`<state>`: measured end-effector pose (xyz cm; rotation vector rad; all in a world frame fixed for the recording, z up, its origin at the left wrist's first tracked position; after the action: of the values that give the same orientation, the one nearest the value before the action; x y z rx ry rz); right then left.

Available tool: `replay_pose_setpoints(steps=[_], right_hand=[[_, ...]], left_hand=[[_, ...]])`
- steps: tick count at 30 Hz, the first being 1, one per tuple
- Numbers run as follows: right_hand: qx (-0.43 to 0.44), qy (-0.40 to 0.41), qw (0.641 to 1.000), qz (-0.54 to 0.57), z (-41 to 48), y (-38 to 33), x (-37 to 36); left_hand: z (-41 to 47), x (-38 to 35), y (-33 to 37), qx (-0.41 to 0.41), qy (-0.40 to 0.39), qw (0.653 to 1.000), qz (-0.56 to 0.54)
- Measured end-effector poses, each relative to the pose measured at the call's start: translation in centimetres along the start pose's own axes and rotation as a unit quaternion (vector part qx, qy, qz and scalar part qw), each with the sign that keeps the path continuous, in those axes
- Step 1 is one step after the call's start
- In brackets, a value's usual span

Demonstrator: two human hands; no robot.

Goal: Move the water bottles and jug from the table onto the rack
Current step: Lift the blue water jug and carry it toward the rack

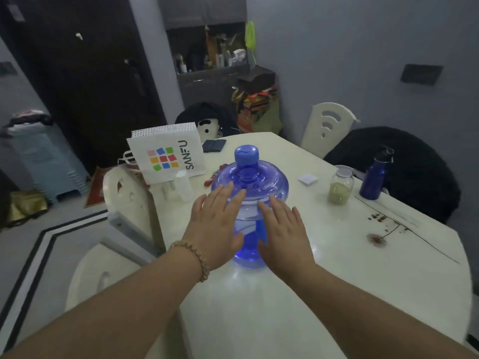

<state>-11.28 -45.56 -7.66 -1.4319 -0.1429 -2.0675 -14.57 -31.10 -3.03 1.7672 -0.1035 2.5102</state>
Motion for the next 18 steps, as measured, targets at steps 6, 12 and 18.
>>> replay_pose_setpoints(steps=[6, 12, 18], right_hand=[[-0.076, 0.039, 0.994, -0.061, 3.4, -2.8, -4.4], [-0.142, 0.035, 0.980, -0.135, 6.7, -4.8, -5.3], [-0.181, 0.057, 0.967, -0.168, 7.4, -5.7, -6.5]], left_hand=[[4.8, -2.8, -6.8, -0.108, 0.012, 0.992, -0.066], [9.2, -2.5, -9.6, -0.219, 0.052, 0.961, -0.162], [14.4, -1.7, -7.5, -0.260, 0.030, 0.930, -0.257]])
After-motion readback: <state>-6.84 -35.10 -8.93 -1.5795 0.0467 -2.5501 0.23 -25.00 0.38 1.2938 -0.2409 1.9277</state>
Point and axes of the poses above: each hand's wrist, its own z-axis towards the middle knuckle, its own x-axis out of the back of the hand, y = z × x, the point moved 3 cm from there along z, towards the middle knuckle, and after that the axes turned 1 degree about x, right-handed, at the moved point
